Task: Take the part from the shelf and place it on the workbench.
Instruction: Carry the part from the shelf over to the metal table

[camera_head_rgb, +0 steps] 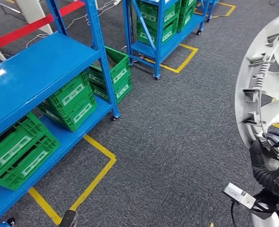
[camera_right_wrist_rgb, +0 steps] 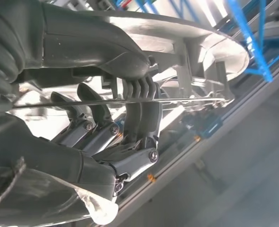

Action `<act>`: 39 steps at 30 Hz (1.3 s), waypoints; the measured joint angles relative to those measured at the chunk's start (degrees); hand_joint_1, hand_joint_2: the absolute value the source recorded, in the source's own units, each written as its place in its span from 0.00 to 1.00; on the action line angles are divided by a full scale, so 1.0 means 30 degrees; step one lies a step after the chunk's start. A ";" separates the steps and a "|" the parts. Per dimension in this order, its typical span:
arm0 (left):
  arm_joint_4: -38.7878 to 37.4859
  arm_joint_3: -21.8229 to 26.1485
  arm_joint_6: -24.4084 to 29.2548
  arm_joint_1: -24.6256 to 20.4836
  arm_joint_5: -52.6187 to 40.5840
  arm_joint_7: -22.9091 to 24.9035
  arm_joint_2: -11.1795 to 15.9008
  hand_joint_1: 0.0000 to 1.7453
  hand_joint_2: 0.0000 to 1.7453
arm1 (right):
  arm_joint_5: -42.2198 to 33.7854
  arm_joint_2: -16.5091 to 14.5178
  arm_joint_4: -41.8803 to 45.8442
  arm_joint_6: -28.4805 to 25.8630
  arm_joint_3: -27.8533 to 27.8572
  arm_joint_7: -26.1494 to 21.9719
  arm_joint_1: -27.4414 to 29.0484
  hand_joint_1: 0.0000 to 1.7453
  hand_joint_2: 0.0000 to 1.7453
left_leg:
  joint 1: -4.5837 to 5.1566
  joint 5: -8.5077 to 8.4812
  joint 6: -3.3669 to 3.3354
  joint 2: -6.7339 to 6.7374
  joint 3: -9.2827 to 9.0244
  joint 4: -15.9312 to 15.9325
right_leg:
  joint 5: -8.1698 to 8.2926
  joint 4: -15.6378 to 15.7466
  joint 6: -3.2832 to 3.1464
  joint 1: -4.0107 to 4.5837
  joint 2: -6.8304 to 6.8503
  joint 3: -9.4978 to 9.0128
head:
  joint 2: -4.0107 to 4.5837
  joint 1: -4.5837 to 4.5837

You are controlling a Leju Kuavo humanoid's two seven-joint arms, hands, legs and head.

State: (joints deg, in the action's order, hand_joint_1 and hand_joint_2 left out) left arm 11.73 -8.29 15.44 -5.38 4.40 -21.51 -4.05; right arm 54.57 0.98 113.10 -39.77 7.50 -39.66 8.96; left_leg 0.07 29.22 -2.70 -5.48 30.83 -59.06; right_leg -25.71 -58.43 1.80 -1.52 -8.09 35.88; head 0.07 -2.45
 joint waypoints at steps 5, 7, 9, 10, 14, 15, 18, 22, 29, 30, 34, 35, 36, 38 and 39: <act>0.0088 -0.0144 -0.0082 -0.0082 0.0020 -0.0062 -0.0024 0.00 0.00 | -0.0142 -0.0225 0.0547 -0.0002 0.0240 0.0002 0.0518 1.00 1.00 | -0.0085 -0.0324 -0.0064 0.1523 -0.0102 0.0673 | -0.1282 -0.2201 0.0364 0.0111 0.1899 0.1419 | 0.0000 -0.0080; 0.0091 -0.0151 -0.0095 -0.0004 0.0022 -0.0065 -0.0027 0.00 0.00 | -0.0137 -0.0256 0.0582 -0.0002 0.0252 -0.0004 0.0547 1.00 1.00 | -0.0018 -0.0337 -0.0088 0.2191 -0.0036 0.0664 | -0.2376 -0.4531 0.0489 0.0092 0.2502 0.2358 | 0.0000 -0.0131; 0.0091 -0.0155 -0.0098 0.0013 0.0049 -0.0065 -0.0037 0.00 0.00 | -0.0097 -0.0272 0.0596 -0.0002 0.0254 -0.0015 0.0620 1.00 1.00 | 0.0008 -0.0328 -0.0072 0.2838 -0.0009 0.0645 | -0.2329 -0.4856 0.0580 0.0077 0.2691 0.2199 | 0.0000 -0.0133; 0.0091 -0.0157 -0.0093 0.0003 0.0078 -0.0065 -0.0048 0.00 0.00 | -0.0024 -0.0288 0.0603 -0.0002 0.0253 -0.0016 0.0647 1.00 1.00 | 0.0009 -0.0310 -0.0043 0.3128 -0.0018 0.0633 | -0.1854 -0.3878 0.0596 0.0075 0.2852 0.1512 | 0.0000 -0.0136; 0.0091 -0.0160 -0.0078 0.0021 0.0202 -0.0065 -0.0062 0.00 0.00 | 0.0435 -0.0467 0.0666 -0.0002 0.0251 -0.0008 0.0676 1.00 1.00 | 0.0198 -0.0158 0.0270 0.3950 -0.0083 0.0468 | -0.0834 0.0198 0.0282 0.0243 0.4250 -0.1083 | 0.0000 -0.0123; 0.0091 -0.0162 -0.0067 0.0057 0.0250 -0.0065 -0.0064 0.00 0.00 | 0.0475 -0.0532 0.0676 -0.0002 0.0253 -0.0006 0.0689 1.00 1.00 | 0.0230 -0.0147 0.0351 0.4117 -0.0094 0.0449 | -0.0837 0.0211 0.0137 0.0293 0.4165 -0.1098 | 0.0000 -0.0118; 0.0091 -0.0162 0.0033 0.0197 0.0381 -0.0040 -0.0082 0.00 0.00 | 0.0506 -0.0702 0.0687 -0.0002 0.0261 -0.0002 0.0696 1.00 1.00 | 0.0102 0.0254 0.0634 0.3857 -0.0056 0.0107 | -0.0680 0.0296 -0.0199 0.0240 0.3471 -0.0992 | 0.0000 -0.0100; 0.0089 -0.0164 0.0113 0.0553 0.0475 -0.0003 -0.0088 0.00 0.00 | 0.0422 -0.0877 0.0680 -0.0002 0.0268 0.0003 0.0600 1.00 1.00 | -0.0047 0.2594 0.0825 0.2021 0.1682 -0.4187 | -0.0553 0.0333 -0.0478 0.0191 0.2516 -0.0935 | 0.0000 -0.0032; 0.0084 -0.0166 0.0177 0.0730 0.0484 0.0018 -0.0017 0.00 0.00 | 0.0199 -0.0969 0.0677 -0.0002 0.0250 0.0003 0.0526 1.00 1.00 | -0.0148 -0.0184 0.0476 0.0069 0.0171 -0.0223 | -0.0433 0.0161 -0.0274 0.0150 0.0561 -0.0739 | 0.0000 -0.0035; 0.0084 -0.0168 0.0184 0.0723 0.0483 0.0017 0.0000 0.00 0.00 | 0.0078 -0.0979 0.0675 -0.0002 0.0235 0.0002 0.0506 1.00 1.00 | -0.0148 -0.0145 0.0467 -0.0125 0.0141 -0.0031 | -0.0350 0.0144 -0.0129 0.0090 0.0319 -0.0587 | 0.0000 -0.0031; 0.0086 -0.0171 0.0173 0.0652 0.0448 -0.0056 -0.0009 0.00 0.00 | -0.0731 -0.0990 0.0673 -0.0002 0.0150 0.0002 0.0520 1.00 1.00 | -0.0187 -0.0363 0.0239 0.0940 0.0099 0.0464 | -0.0657 -0.0459 0.0305 0.0087 0.0886 0.0192 | 0.0000 -0.0100; 0.0086 -0.0173 0.0164 0.0651 0.0424 -0.0071 0.0002 0.00 0.00 | -0.0893 -0.0990 0.0671 -0.0002 0.0102 0.0003 0.0496 1.00 1.00 | -0.0190 -0.0418 0.0169 0.1263 0.0089 0.0552 | -0.1177 -0.1349 0.0332 0.0119 0.1574 0.0649 | 0.0000 -0.0171; 0.0086 -0.0175 0.0148 0.0668 0.0397 -0.0078 0.0031 0.00 0.00 | -0.0998 -0.0990 0.0669 -0.0002 0.0035 0.0002 0.0466 1.00 1.00 | -0.0139 -0.0433 0.0126 0.1569 0.0104 0.0566 | -0.1794 -0.2561 0.0377 0.0145 0.2153 0.1203 | 0.0000 -0.0235; 0.0084 -0.0188 0.0096 0.0700 0.0350 -0.0082 0.0071 0.00 0.00 | -0.1124 -0.0990 0.0665 -0.0002 -0.0097 -0.0002 0.0442 1.00 1.00 | -0.0058 -0.0429 0.0102 0.2234 0.0144 0.0554 | -0.2607 -0.4710 0.0462 0.0117 0.2556 0.2123 | 0.0000 -0.0286; 0.0084 -0.0202 0.0069 0.0694 0.0335 -0.0086 0.0087 0.00 0.00 | -0.1159 -0.0990 0.0665 -0.0002 -0.0155 -0.0004 0.0448 1.00 1.00 | -0.0035 -0.0424 0.0101 0.2541 0.0154 0.0551 | -0.2569 -0.4971 0.0485 0.0112 0.2634 0.2161 | 0.0000 -0.0286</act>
State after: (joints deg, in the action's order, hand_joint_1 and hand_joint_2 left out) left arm 11.98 -8.90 15.65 -3.30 5.41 -21.76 -3.79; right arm 51.10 -1.99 115.10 -39.78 7.04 -39.67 10.31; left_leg -0.04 27.94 -2.40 2.14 31.29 -57.41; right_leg -33.42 -73.34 3.26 -1.18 -0.18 42.36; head 0.07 -3.31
